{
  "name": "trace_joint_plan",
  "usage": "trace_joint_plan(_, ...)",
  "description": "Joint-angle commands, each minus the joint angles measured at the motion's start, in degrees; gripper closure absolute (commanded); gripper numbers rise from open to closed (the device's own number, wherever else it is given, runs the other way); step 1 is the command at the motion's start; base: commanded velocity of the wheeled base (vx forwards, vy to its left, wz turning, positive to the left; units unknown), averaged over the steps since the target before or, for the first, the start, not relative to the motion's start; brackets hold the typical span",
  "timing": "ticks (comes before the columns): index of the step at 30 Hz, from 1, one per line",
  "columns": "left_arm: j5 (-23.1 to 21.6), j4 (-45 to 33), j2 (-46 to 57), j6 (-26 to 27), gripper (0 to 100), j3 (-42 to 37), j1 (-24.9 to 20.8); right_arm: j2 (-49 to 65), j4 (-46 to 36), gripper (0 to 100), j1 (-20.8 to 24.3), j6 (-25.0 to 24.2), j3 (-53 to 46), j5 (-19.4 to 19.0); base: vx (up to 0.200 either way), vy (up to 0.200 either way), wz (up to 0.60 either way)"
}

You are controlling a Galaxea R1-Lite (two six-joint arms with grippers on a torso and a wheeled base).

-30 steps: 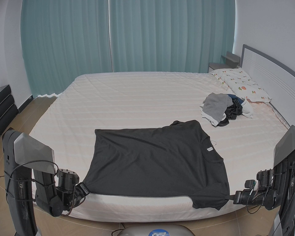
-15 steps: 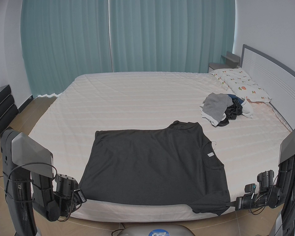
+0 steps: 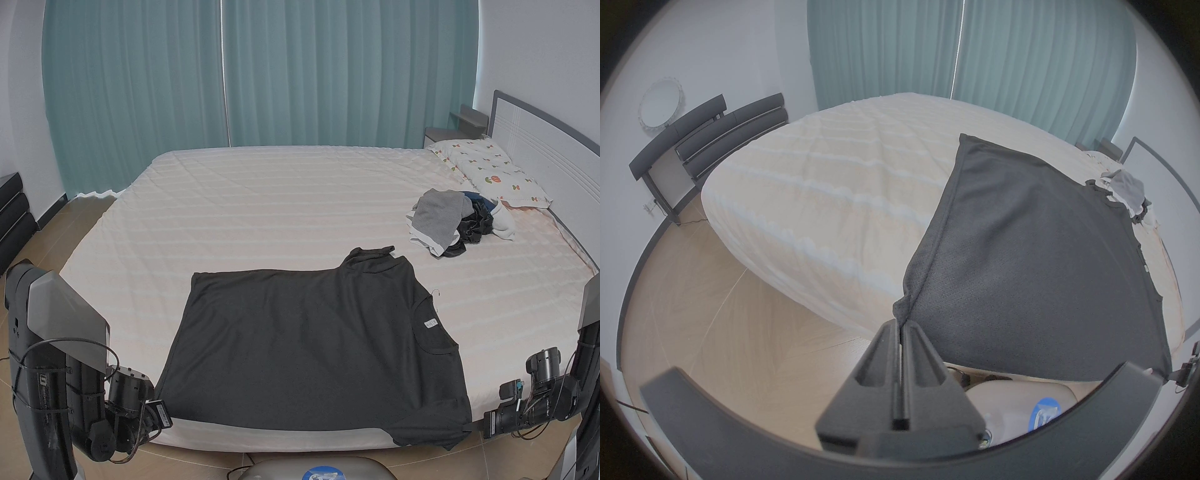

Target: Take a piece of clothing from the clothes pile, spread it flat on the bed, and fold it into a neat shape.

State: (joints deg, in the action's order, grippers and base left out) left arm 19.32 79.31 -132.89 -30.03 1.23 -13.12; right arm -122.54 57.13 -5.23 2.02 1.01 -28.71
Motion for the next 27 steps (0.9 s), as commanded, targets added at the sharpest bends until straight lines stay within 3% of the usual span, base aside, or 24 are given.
trace_joint_plan(1,-0.1,-1.8,-1.1,0.0,100,-1.1,-0.5,3.7,-2.9,100,0.0,1.5,-1.0,0.1,0.000,0.000,0.00)
trace_joint_plan(13,-3.5,-16.6,6.3,0.0,100,-1.1,-2.8,5.4,-7.5,100,0.0,4.0,-1.0,0.3,0.000,0.000,0.00)
trace_joint_plan(18,-3.6,-15.1,7.5,-0.2,100,-1.0,-2.7,6.3,-6.3,100,-0.2,3.7,-1.0,0.1,0.000,0.000,0.00)
trace_joint_plan(21,-6.8,-12.8,11.5,-0.4,100,-1.0,-2.4,7.4,-3.1,100,-1.4,3.3,-0.2,-0.3,0.000,0.000,0.00)
trace_joint_plan(24,-10.4,-13.0,13.8,-0.6,100,-0.5,-1.6,7.8,-1.1,100,-1.4,-0.1,2.5,-1.5,0.000,0.000,0.00)
trace_joint_plan(27,-11.8,-13.0,14.1,-0.6,100,2.5,2.2,8.9,-0.9,100,-0.2,-4.2,5.2,-1.8,0.000,0.000,0.00)
